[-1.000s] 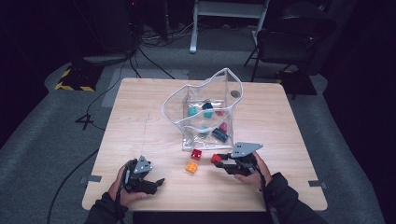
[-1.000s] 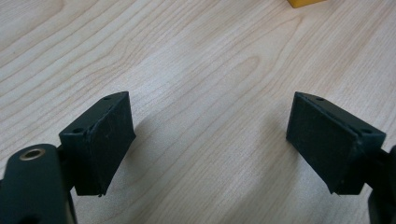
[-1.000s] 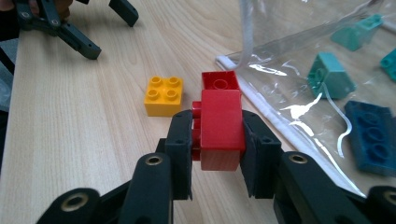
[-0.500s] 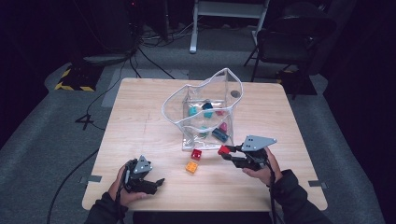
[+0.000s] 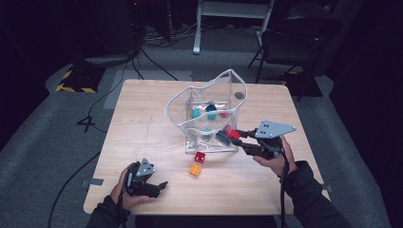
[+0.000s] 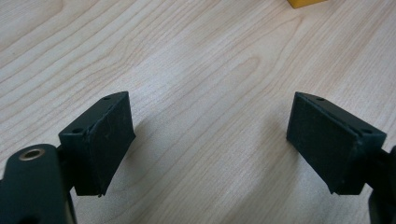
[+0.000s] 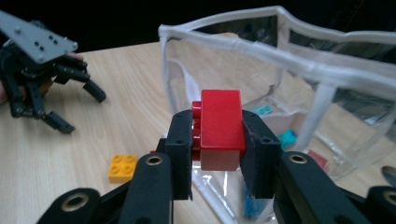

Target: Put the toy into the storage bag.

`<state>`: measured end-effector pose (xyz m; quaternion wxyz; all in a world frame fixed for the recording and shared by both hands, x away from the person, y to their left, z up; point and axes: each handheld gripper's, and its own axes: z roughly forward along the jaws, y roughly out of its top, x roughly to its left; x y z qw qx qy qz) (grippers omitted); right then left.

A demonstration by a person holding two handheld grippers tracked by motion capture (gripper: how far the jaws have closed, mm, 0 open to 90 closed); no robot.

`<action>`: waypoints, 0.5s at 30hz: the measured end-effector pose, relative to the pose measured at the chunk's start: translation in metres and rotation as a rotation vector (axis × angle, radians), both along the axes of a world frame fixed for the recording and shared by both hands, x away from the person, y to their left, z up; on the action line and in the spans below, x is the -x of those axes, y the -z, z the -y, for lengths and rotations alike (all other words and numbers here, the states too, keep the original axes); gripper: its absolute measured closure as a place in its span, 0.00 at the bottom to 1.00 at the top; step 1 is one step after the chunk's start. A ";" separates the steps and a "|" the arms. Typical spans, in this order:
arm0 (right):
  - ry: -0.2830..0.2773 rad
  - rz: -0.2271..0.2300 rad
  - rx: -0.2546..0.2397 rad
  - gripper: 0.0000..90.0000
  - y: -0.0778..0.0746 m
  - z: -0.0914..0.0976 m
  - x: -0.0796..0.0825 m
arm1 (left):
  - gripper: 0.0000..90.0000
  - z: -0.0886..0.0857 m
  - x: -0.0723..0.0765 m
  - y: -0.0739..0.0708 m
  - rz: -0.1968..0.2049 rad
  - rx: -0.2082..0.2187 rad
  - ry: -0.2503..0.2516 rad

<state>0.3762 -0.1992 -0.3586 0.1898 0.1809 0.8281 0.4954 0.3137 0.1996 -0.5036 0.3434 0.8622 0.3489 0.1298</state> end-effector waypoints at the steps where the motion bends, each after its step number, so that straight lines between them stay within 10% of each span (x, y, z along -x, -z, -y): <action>1: 0.002 0.003 -0.003 0.76 -0.004 0.001 -0.002 | 0.17 0.000 0.000 0.000 0.000 0.000 0.000; 15: 0.024 0.064 -0.034 0.76 -0.044 -0.004 -0.020 | 0.17 0.000 0.000 0.000 0.000 0.001 0.000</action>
